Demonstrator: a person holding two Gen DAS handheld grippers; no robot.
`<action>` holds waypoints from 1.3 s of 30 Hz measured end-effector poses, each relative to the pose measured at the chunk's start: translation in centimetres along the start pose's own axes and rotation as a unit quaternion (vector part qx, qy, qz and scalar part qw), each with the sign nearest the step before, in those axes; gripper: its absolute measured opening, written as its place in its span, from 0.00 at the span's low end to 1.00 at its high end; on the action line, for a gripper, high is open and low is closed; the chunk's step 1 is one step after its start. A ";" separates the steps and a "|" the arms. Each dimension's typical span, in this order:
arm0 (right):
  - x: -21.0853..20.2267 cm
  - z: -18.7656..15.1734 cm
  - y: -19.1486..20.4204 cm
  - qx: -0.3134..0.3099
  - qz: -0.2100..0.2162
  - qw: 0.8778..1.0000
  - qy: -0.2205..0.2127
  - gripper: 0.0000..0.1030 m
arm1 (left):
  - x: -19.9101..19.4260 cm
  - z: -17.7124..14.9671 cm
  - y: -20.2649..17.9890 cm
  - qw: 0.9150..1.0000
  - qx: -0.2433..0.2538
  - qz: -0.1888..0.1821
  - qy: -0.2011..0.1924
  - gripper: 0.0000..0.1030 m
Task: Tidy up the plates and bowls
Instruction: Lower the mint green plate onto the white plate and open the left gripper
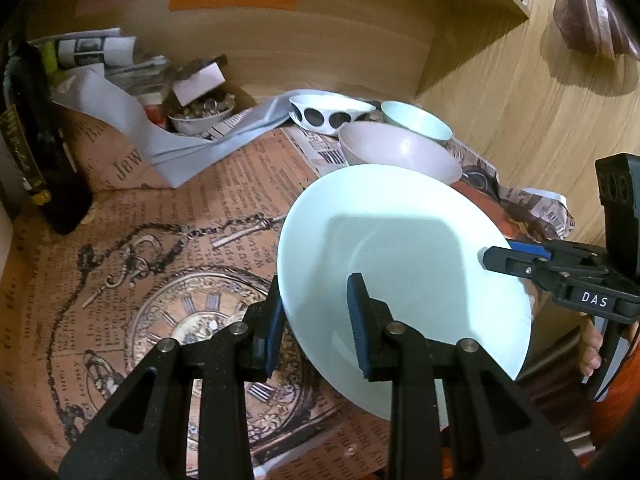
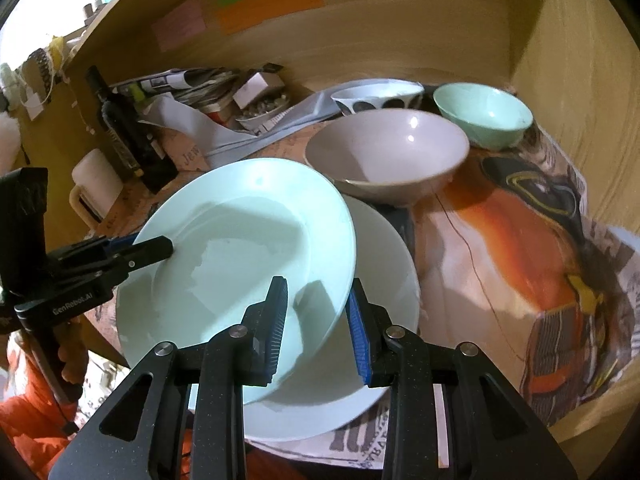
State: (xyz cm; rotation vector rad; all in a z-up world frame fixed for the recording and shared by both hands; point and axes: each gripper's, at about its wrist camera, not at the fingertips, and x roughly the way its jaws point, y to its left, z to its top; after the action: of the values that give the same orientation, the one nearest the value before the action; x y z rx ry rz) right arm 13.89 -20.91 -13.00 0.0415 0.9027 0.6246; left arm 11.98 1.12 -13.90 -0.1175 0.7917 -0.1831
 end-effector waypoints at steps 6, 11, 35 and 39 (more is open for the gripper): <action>0.2 -0.8 -0.8 0.016 0.000 1.000 0.004 0.27 | 1.1 -0.3 -0.2 1.000 0.001 -0.006 0.013 0.28; 0.2 -1.2 -1.3 0.028 0.004 1.000 0.005 0.27 | 1.7 -0.3 -0.4 1.000 0.008 -0.006 0.020 0.28; 0.4 -1.8 -2.1 0.050 0.011 0.999 -0.006 0.27 | 3.4 0.1 -2.2 0.995 0.080 0.050 0.018 0.32; 0.2 -1.8 -2.1 0.048 0.012 0.999 -0.009 0.26 | 3.4 0.1 -2.5 0.994 0.089 0.055 0.017 0.32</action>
State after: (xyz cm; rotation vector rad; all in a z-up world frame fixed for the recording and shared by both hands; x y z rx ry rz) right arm 13.67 -22.95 -14.95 0.1446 0.9154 0.6015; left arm 14.11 -2.01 -15.80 0.0984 0.8102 -0.1517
